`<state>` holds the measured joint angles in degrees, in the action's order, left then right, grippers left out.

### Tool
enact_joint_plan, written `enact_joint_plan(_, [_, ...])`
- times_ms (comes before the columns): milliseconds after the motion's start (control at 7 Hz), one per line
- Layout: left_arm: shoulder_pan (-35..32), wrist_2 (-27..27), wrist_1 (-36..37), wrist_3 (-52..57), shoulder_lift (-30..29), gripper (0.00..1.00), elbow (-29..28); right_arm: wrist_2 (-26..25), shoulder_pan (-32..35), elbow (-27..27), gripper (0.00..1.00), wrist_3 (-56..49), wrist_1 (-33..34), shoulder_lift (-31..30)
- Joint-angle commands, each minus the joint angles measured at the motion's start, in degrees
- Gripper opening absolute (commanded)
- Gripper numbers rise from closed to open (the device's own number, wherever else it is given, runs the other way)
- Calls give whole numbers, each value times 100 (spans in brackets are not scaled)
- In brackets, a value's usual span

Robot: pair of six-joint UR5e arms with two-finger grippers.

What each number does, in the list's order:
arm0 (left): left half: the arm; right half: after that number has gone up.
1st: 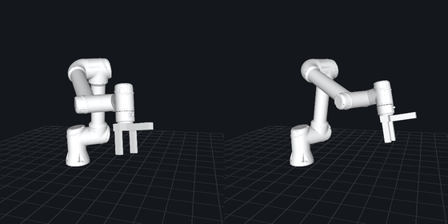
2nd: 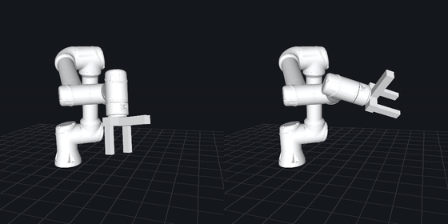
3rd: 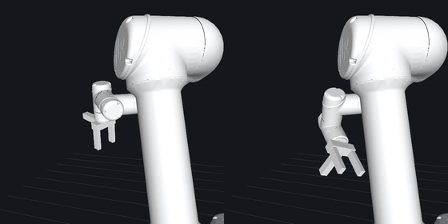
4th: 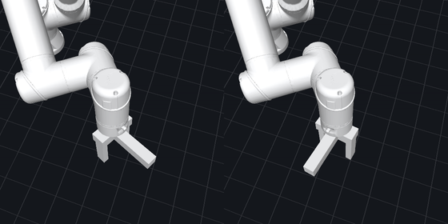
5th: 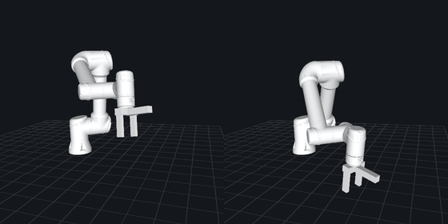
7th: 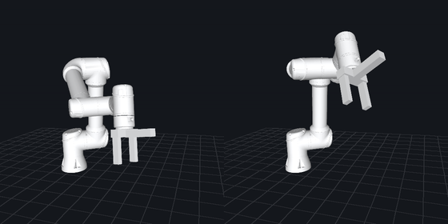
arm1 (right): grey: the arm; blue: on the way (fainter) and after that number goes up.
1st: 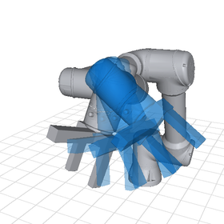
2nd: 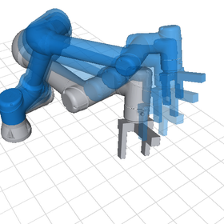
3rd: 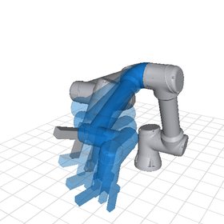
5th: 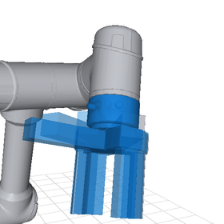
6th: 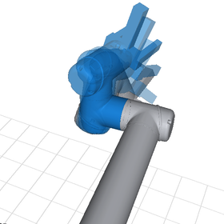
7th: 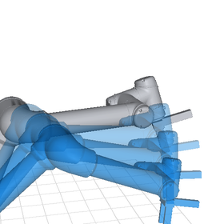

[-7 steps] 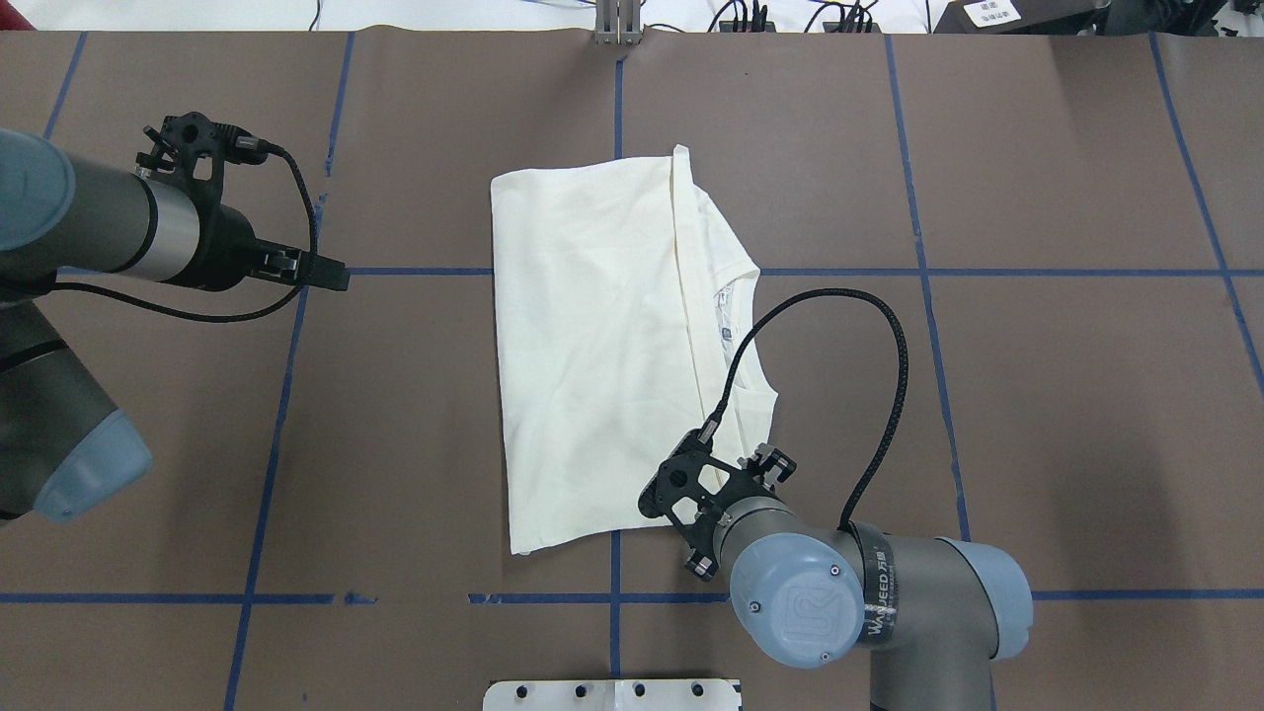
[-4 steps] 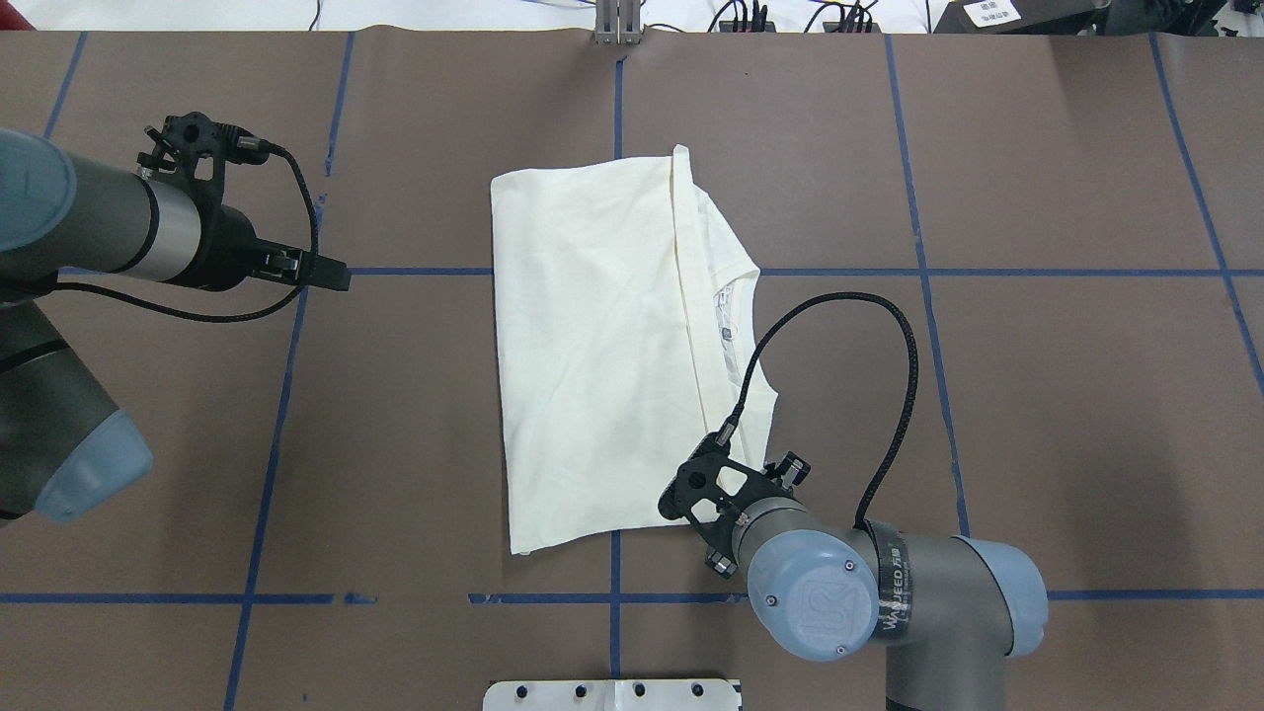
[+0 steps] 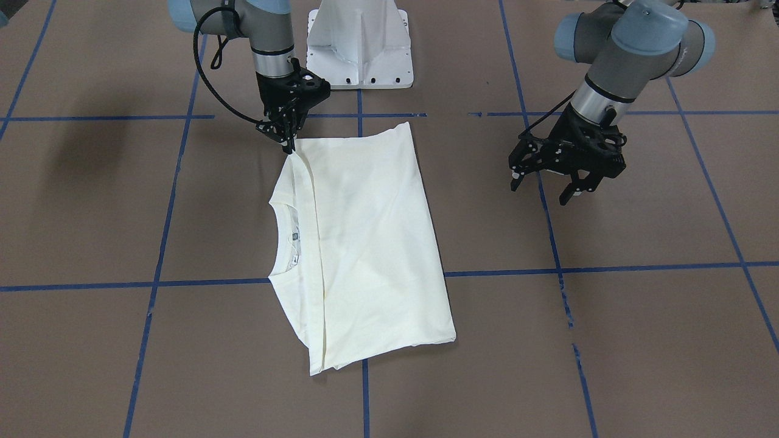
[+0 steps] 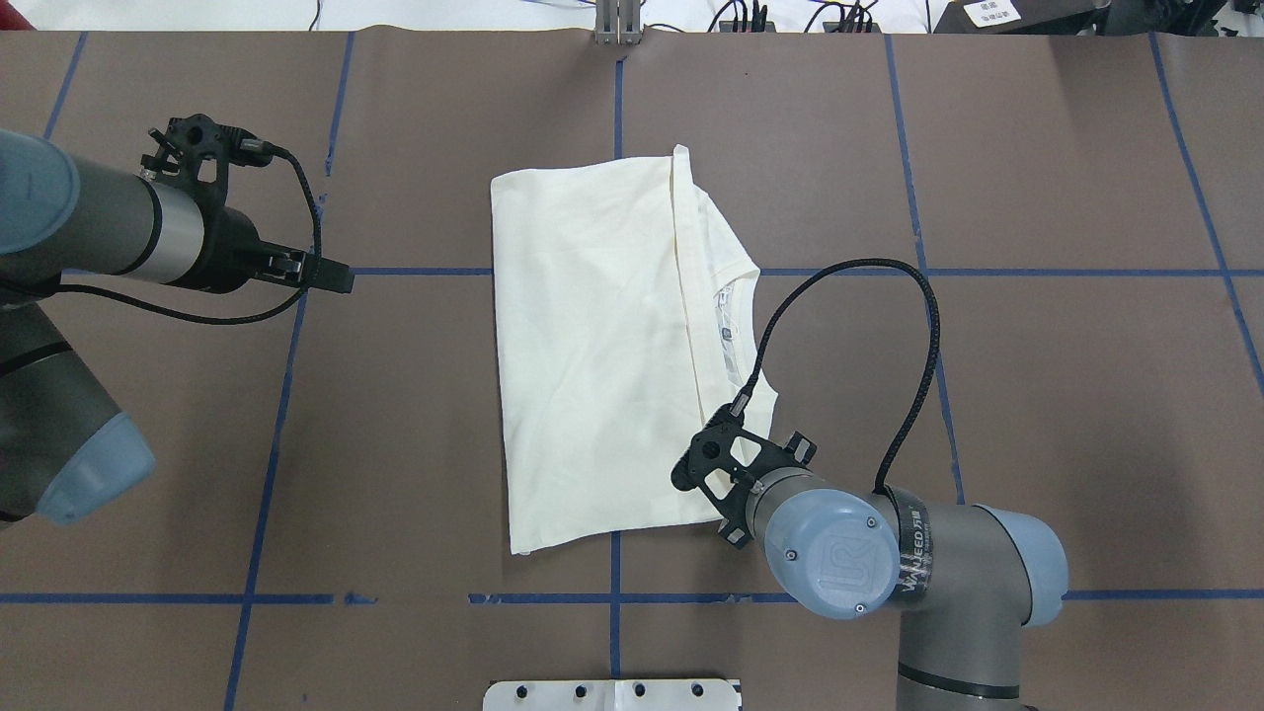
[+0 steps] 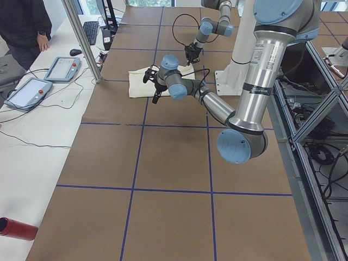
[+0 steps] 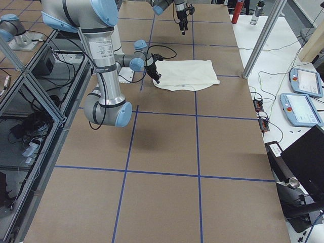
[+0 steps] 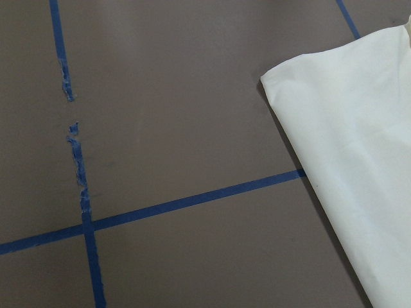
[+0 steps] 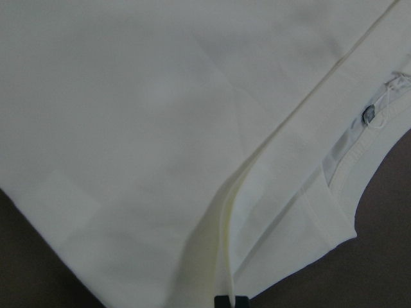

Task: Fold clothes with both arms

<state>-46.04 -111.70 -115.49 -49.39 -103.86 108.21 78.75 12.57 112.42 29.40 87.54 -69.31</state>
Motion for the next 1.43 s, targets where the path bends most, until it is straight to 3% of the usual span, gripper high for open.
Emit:
enact_joint_plan(0, [7,17,0,0,-3,100,-10,-8,8,113,18,448,-9,-239])
enact_joint_plan(143, [7,17,0,0,-20,100,-19,26,-1,148,26,1479,-44,-441])
enact_joint_plan(286, [7,-1,0,0,-20,100,-28,53,-131,262,47,2324,-79,-643])
enact_joint_plan(429, [7,8,0,0,-20,100,-37,18,-263,289,79,2925,-88,-715])
enact_joint_plan(571, [7,-1,0,0,-20,100,-45,-8,-299,298,100,3244,-88,-715])
enact_joint_plan(857, [7,-1,0,-17,-29,100,-37,53,-212,586,100,3221,-97,-637])
enact_joint_plan(1143, [233,25,0,-777,-38,100,216,664,322,676,100,3630,-1530,-880])
enact_joint_plan(1286, [645,130,-9,-1617,-38,100,462,799,455,676,100,4373,-2226,-1126])
